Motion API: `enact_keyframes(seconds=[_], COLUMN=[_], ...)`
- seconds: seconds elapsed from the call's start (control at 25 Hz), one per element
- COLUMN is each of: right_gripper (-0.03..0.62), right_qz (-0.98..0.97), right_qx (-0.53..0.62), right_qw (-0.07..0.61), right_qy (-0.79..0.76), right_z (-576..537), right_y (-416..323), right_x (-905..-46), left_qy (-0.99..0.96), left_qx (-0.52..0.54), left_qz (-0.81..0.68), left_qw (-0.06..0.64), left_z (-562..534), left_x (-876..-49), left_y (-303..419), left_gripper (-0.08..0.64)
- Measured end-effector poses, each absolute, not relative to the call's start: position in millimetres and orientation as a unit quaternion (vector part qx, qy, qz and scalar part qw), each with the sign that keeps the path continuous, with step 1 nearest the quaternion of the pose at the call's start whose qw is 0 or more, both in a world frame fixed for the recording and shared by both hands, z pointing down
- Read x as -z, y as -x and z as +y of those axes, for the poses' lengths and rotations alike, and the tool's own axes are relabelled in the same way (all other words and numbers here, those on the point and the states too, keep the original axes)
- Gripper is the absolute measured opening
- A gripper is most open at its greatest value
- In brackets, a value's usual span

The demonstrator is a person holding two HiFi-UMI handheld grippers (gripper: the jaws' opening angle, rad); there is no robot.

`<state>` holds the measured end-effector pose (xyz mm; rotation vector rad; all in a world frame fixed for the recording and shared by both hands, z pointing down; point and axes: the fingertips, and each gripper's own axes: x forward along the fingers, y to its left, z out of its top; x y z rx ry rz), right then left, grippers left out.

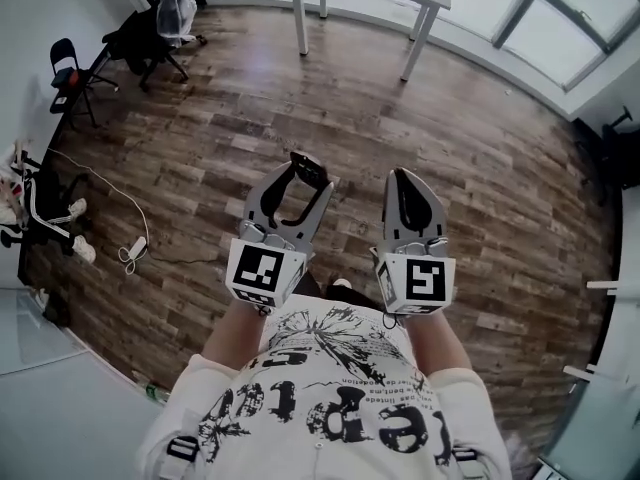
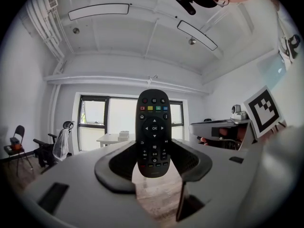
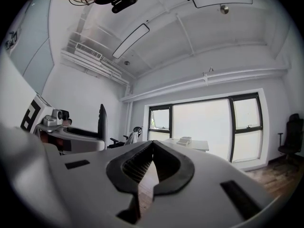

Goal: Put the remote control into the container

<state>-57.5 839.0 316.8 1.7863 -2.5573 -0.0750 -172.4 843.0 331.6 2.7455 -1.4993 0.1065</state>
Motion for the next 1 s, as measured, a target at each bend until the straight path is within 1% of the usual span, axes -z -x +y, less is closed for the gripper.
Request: enact_keyframes(seconds=[0.16, 0.32, 0.6, 0.76, 1.0], right_gripper=[0.003, 0.004, 0.005, 0.003, 0.003], right_qz=[-0.809, -0.795, -0.755, -0.738, -0.741], right_qx=[0.001, -0.009, -0.021, -0.023, -0.018], right_qw=[0.004, 0.005, 0.023, 0.023, 0.028], right_qy=[-0.588, -0.607, -0.655, -0.674, -0.67], right_z=[820, 800, 737, 677, 581], right_y=[16, 0, -16, 0, 62], right_x=[-328, -338, -350, -347, -340], left_qy=[-0.884, -0.893, -0.915, -0.922, -0.921], left_qx=[-0.045, -0.04, -0.043, -0.04, -0.032], left_qz=[-0.465, -0.449, -0.4, -0.384, -0.388], left_qw=[0.002, -0.011, 0.001, 0.002, -0.004], left_z=[819, 788, 706, 642, 546], left_x=[-335, -333, -340, -335, -322], left_y=[135, 121, 107, 129, 193], left_gripper=[0.233, 0.233, 0.233, 0.233, 0.233])
